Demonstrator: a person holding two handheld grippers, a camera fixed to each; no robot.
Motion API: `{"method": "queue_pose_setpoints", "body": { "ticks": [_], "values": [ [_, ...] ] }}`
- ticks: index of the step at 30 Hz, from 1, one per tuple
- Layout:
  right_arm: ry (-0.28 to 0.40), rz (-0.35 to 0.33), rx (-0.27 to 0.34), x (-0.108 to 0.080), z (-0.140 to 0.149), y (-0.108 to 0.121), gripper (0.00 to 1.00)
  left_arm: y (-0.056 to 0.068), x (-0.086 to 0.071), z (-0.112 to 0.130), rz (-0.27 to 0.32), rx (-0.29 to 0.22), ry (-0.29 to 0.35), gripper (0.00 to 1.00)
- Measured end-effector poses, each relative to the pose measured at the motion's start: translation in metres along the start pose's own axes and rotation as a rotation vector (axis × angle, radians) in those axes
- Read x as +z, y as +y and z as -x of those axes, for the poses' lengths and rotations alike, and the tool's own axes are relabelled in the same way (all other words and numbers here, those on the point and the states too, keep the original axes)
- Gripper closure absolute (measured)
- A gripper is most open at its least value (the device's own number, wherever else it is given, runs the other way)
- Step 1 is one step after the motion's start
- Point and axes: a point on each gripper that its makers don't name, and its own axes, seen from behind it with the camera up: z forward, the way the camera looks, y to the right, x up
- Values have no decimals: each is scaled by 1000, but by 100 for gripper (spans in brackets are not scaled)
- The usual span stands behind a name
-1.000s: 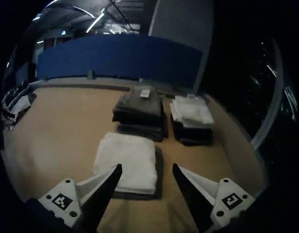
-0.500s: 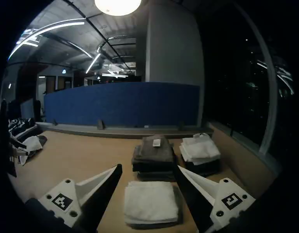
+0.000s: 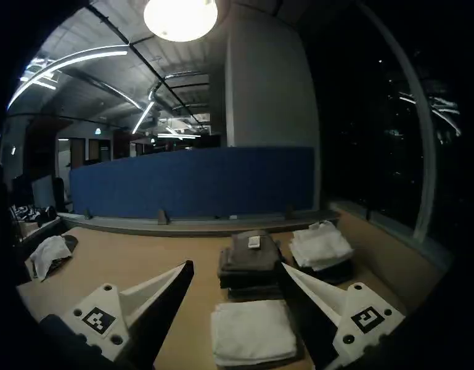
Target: Fold towel
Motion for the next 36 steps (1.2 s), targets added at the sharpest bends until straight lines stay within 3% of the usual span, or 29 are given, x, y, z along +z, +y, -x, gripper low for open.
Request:
{"method": "queue_pose_setpoints", "body": {
  "ticks": [11, 26, 36],
  "values": [
    [54, -2, -38, 0, -17, -30, 0, -15, -8, -7, -30, -4, 27, 8],
    [93, 14, -11, -14, -14, -55, 0, -36, -25, 4, -49, -13, 55, 8],
    [52, 2, -18, -19, 11, -74, 0, -42, -32, 27, -55, 22, 73, 8]
  ]
}}
